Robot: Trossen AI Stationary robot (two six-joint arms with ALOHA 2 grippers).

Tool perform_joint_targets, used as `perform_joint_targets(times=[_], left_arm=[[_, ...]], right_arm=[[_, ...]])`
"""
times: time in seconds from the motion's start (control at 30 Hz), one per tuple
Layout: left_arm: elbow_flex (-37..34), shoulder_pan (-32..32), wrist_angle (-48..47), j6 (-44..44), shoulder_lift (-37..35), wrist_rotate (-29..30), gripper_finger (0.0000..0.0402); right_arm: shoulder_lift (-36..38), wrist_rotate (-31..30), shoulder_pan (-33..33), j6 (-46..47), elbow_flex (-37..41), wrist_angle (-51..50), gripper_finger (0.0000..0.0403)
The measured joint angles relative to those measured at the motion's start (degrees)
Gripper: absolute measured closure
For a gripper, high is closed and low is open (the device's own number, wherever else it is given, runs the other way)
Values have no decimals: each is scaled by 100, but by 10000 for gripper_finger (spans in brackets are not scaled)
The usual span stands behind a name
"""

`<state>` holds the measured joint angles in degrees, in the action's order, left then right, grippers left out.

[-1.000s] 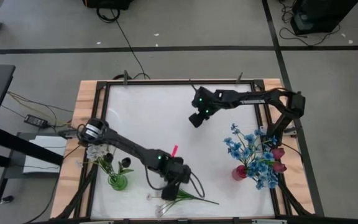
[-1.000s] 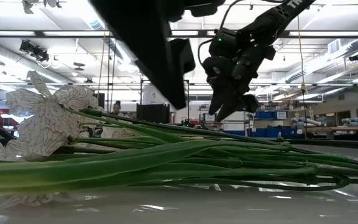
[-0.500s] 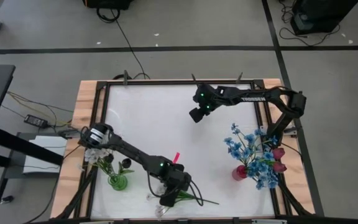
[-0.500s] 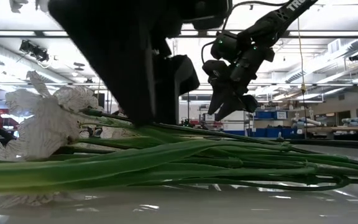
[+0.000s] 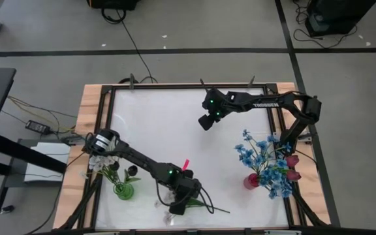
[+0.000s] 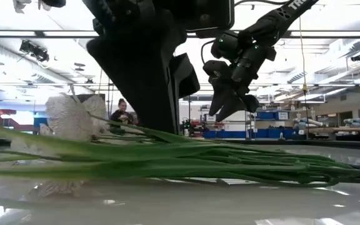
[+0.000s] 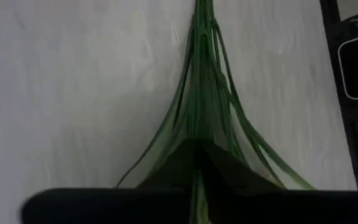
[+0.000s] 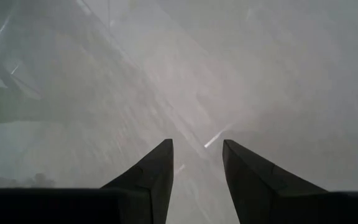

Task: Sort flowers into vase by color
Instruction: Put the white flowers into the green flower vase

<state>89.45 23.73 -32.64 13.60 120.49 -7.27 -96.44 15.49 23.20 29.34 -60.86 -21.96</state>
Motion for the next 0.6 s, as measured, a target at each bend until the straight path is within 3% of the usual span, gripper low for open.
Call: perform_joint_targets(times=[0.1,0.3,0.5,0.6], left_arm=[[14,-37,-157,171,-2,114,394],[474,-85,-1323,207,-7,1009,396],[966,-309,-2126,293,-11,1585,396],[1118,-470,-2261,496,-11,1800,396]], right_arm=[[0,-2,0,28,0,-2,254],[0,144,2,41,0,10,254],[0,1470,-191,-491,0,286,254],[2,1651,-573,-924,-2,236,254]])
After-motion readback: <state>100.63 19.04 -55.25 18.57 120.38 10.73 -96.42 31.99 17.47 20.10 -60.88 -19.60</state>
